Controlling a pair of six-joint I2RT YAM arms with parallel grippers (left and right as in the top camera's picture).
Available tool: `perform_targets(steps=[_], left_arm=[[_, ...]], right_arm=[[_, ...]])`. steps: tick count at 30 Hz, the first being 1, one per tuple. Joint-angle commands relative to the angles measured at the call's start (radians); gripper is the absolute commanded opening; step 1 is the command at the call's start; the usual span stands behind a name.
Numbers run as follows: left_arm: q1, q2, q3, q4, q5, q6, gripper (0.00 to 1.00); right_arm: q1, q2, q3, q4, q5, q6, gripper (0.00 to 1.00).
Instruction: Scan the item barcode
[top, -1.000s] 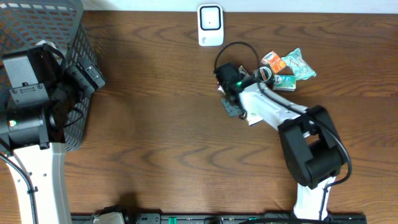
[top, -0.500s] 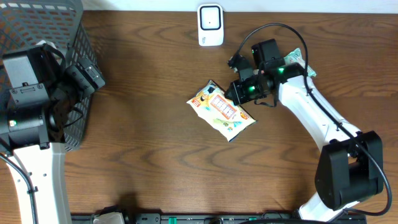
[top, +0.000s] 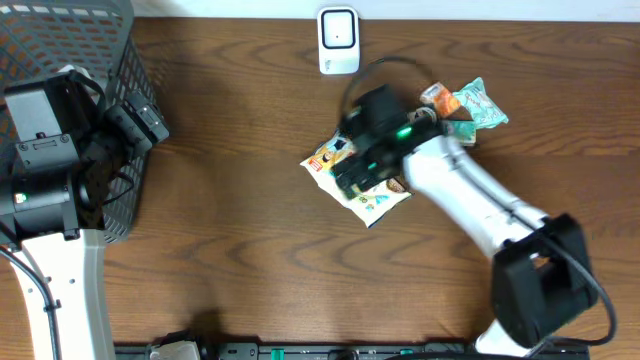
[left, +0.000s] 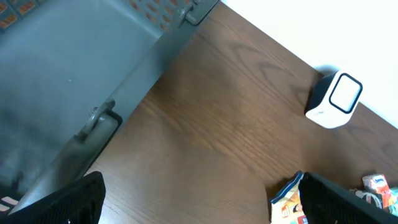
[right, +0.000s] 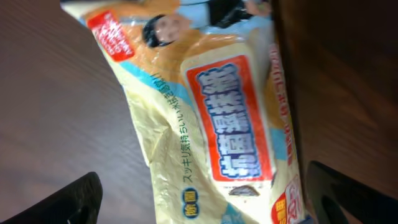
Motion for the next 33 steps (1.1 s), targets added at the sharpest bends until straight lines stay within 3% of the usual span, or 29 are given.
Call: perform_targets(steps=[1, 9, 24, 33], left_arm=[[0.005, 0.000, 0.001, -0.003, -0.010, 0.013, 0.98], [0.005, 0.000, 0.001, -0.003, -0.010, 0.013, 0.98], [0.005, 0.000, 0.001, -0.003, -0.010, 0.013, 0.98], [0.005, 0.000, 0.001, -0.003, -0.010, 0.013, 0.98]], right_arm=[[0.130, 0.006, -0.024, 0.002, 0.404, 0.094, 0.99], [0.238, 0.063, -0.142, 0.163, 0.647, 0.097, 0.99], [0.180, 0.321, -0.148, 0.271, 0.619, 0.026, 0.99], [0.190, 0.216, -0.074, 0.165, 0.600, 0.111, 0.99]])
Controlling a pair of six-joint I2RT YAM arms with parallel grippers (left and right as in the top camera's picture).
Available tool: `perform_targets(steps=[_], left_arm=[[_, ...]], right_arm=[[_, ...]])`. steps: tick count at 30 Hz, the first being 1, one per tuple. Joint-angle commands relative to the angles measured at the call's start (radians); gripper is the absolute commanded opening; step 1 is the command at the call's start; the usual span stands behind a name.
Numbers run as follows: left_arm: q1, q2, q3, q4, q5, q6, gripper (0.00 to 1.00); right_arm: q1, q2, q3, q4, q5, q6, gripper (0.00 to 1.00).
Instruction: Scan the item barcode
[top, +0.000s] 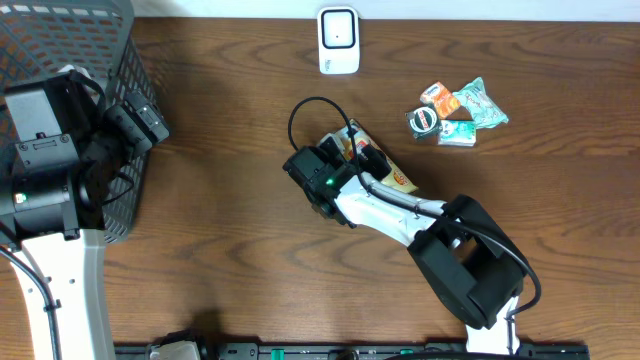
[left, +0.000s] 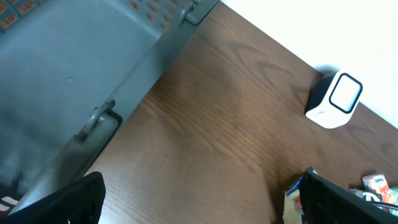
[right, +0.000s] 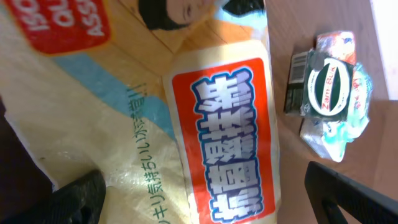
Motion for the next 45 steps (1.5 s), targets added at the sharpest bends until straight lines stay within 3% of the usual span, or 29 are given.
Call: perform_targets(steps=[1, 2, 8, 13, 17, 20, 26, 33, 35, 37, 39, 42, 45], left_arm=[[0.005, 0.000, 0.001, -0.003, -0.010, 0.013, 0.98], [0.005, 0.000, 0.001, -0.003, -0.010, 0.013, 0.98], [0.005, 0.000, 0.001, -0.003, -0.010, 0.013, 0.98], [0.005, 0.000, 0.001, -0.003, -0.010, 0.013, 0.97], [0.005, 0.000, 0.001, -0.003, -0.010, 0.013, 0.98], [0.005, 0.000, 0.001, -0.003, -0.010, 0.013, 0.98], [0.005, 0.000, 0.001, -0.003, -0.010, 0.013, 0.98], [0.005, 0.000, 0.001, -0.003, -0.010, 0.013, 0.98], [0.005, 0.000, 0.001, -0.003, -0.010, 0.013, 0.98], [0.005, 0.000, 0.001, -0.003, -0.010, 0.013, 0.98], [0.005, 0.000, 0.001, -0.003, -0.010, 0.013, 0.98], [0.005, 0.000, 0.001, -0.003, -0.010, 0.013, 0.98], [0.005, 0.000, 0.001, -0.003, -0.010, 0.013, 0.98]], right_arm=[[-0.004, -0.049, 0.024, -0.082, -0.166, 0.047, 0.99], [-0.003, -0.101, 0.027, -0.084, -0.291, 0.047, 0.99], [-0.001, -0.102, 0.020, -0.084, -0.466, -0.006, 0.99], [-0.001, -0.068, 0.017, -0.076, -0.424, -0.006, 0.99], [-0.011, -0.016, 0.017, -0.076, -0.200, 0.024, 0.99], [-0.029, 0.012, 0.017, -0.077, -0.141, 0.024, 0.99], [-0.101, 0.077, 0.017, -0.027, -0.120, 0.002, 0.99], [-0.220, 0.139, 0.013, 0.076, -0.324, -0.086, 0.96], [-0.255, 0.179, 0.013, 0.089, -0.333, -0.089, 0.90], [-0.282, 0.200, 0.013, 0.087, -0.333, -0.088, 0.72], [-0.306, 0.208, 0.013, 0.071, -0.343, -0.084, 0.50], [-0.349, 0.198, 0.019, 0.044, -0.450, -0.083, 0.01], [-0.373, 0.182, 0.049, -0.007, -0.624, -0.080, 0.01]])
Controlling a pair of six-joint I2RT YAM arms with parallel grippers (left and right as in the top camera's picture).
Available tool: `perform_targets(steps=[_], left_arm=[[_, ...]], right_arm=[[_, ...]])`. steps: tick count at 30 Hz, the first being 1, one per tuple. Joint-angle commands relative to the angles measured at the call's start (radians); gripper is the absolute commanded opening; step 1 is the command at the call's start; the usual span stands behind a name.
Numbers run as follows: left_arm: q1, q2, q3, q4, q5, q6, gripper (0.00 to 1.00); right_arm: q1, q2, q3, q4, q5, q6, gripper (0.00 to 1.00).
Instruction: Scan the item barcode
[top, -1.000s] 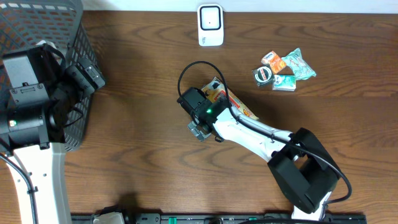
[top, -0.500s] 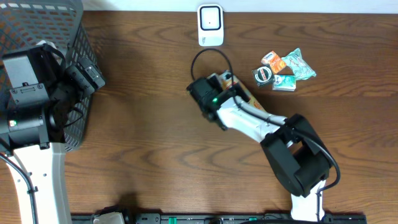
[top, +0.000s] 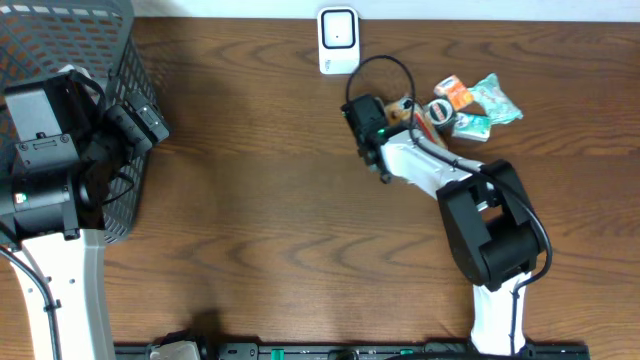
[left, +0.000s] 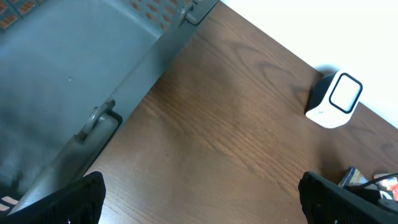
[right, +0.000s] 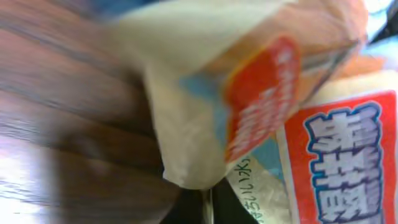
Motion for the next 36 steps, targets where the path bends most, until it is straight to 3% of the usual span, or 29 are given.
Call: perform_targets(steps=[1, 6, 10, 17, 19, 20, 24, 25, 36], left_arm=[[0.005, 0.000, 0.001, -0.002, -0.010, 0.013, 0.98], [0.005, 0.000, 0.001, -0.003, -0.010, 0.013, 0.98], [0.005, 0.000, 0.001, -0.003, -0.010, 0.013, 0.98], [0.005, 0.000, 0.001, -0.002, -0.010, 0.013, 0.98], [0.005, 0.000, 0.001, -0.002, -0.010, 0.013, 0.98], [0.005, 0.000, 0.001, -0.003, -0.010, 0.013, 0.98], [0.005, 0.000, 0.001, -0.002, -0.010, 0.013, 0.98], [0.005, 0.000, 0.001, -0.002, -0.010, 0.013, 0.98], [0.005, 0.000, 0.001, -0.003, -0.010, 0.013, 0.98]], right_arm=[[-0.048, 0.092, -0.040, -0.080, -0.365, -0.010, 0.01], [-0.070, 0.025, 0.064, -0.167, -0.770, -0.011, 0.01], [-0.065, -0.055, 0.121, -0.209, -0.980, -0.011, 0.01], [-0.048, -0.189, 0.132, -0.235, -0.999, -0.011, 0.01], [-0.049, -0.205, 0.132, -0.241, -0.880, -0.011, 0.01], [-0.045, -0.205, 0.132, -0.254, -0.796, -0.011, 0.08], [-0.003, -0.204, 0.122, -0.320, -0.422, -0.010, 0.90], [0.007, -0.204, 0.120, -0.326, -0.381, -0.010, 0.97], [0.182, -0.137, 0.071, -0.301, 0.074, 0.038, 0.99]])
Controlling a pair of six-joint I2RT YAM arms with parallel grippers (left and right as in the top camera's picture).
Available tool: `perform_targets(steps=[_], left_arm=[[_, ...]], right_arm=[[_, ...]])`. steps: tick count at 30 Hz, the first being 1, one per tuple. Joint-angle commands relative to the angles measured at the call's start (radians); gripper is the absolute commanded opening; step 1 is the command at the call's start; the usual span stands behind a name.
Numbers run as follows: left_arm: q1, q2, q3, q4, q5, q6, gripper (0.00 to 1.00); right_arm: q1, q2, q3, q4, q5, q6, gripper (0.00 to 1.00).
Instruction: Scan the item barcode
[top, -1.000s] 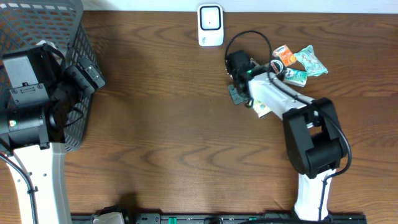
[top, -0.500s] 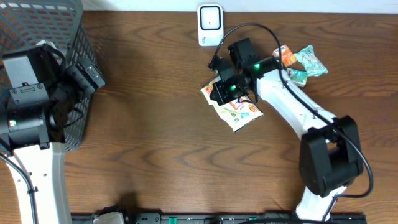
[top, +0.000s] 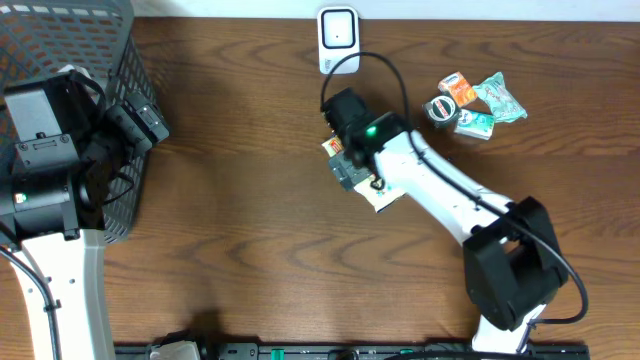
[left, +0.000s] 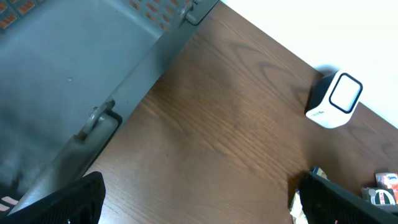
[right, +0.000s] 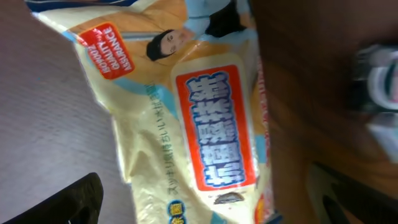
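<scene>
The item is a yellow snack bag (right: 205, 124) with a red label and Japanese print. It fills the right wrist view, printed face toward the camera. My right gripper (right: 208, 199) holds it between wide-set fingers (right: 81, 199). From overhead, the right gripper (top: 352, 152) and bag (top: 382, 197) sit just in front of the white barcode scanner (top: 338, 40). No barcode shows. My left gripper (left: 202, 199) is open over bare wood by the basket, and the scanner (left: 336, 99) lies far ahead of it.
A grey mesh basket (top: 60, 30) stands at the far left beside the left arm. Several small packets (top: 470, 100) lie at the back right and show as a blur in the right wrist view. The table's back edge runs just behind the scanner.
My right gripper and the bag have moved from right of the scanner, near the small packets, to a spot left and nearer, in front of it. The left arm is unmoved.
The right gripper was first over the bag at mid-table. It then held the bag further left and nearer. Later it was close to the small packets, right of the scanner. Now it is in front of the scanner. The left gripper stayed open by the basket.
</scene>
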Motion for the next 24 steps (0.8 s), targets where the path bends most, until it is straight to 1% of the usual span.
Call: perform_targets(steps=[1, 4, 5, 6, 8, 12, 15, 16, 17, 18, 19, 21, 22, 24], left_arm=[[0.005, 0.000, 0.001, -0.003, -0.010, 0.013, 0.98], [0.005, 0.000, 0.001, -0.003, -0.010, 0.013, 0.98], [0.005, 0.000, 0.001, -0.003, -0.010, 0.013, 0.98], [0.005, 0.000, 0.001, -0.003, -0.010, 0.013, 0.98], [0.005, 0.000, 0.001, -0.003, -0.010, 0.013, 0.98], [0.005, 0.000, 0.001, -0.003, -0.010, 0.013, 0.98], [0.005, 0.000, 0.001, -0.003, -0.010, 0.013, 0.98], [0.005, 0.000, 0.001, -0.003, -0.010, 0.013, 0.98], [0.005, 0.000, 0.001, -0.003, -0.010, 0.013, 0.98], [0.005, 0.000, 0.001, -0.003, -0.010, 0.013, 0.98], [0.005, 0.000, 0.001, -0.003, -0.010, 0.013, 0.98], [0.005, 0.000, 0.001, -0.003, -0.010, 0.013, 0.98], [0.005, 0.000, 0.001, -0.003, -0.010, 0.013, 0.98], [0.005, 0.000, 0.001, -0.003, -0.010, 0.013, 0.98]], right_arm=[[0.032, 0.062, -0.029, 0.016, 0.192, 0.024, 0.99], [0.039, 0.106, -0.050, 0.053, 0.195, 0.025, 0.99], [0.039, 0.122, -0.055, 0.066, 0.211, 0.026, 0.99], [0.039, 0.152, -0.057, 0.085, 0.268, 0.050, 0.99], [0.039, 0.174, -0.057, 0.095, 0.279, 0.051, 0.99], [0.037, 0.209, -0.057, 0.109, 0.192, 0.038, 0.99], [0.026, 0.230, -0.057, 0.120, 0.077, 0.012, 0.99], [0.018, 0.243, -0.058, 0.126, 0.008, 0.011, 0.97], [0.013, 0.245, -0.058, 0.127, -0.022, 0.011, 0.89], [0.008, 0.248, -0.058, 0.127, -0.059, 0.012, 0.78], [-0.002, 0.254, -0.058, 0.127, -0.111, 0.013, 0.46], [-0.014, 0.255, -0.058, 0.126, -0.179, 0.013, 0.24], [-0.016, 0.254, -0.058, 0.126, -0.195, 0.013, 0.18], [-0.025, 0.253, -0.055, 0.122, -0.231, 0.013, 0.01]])
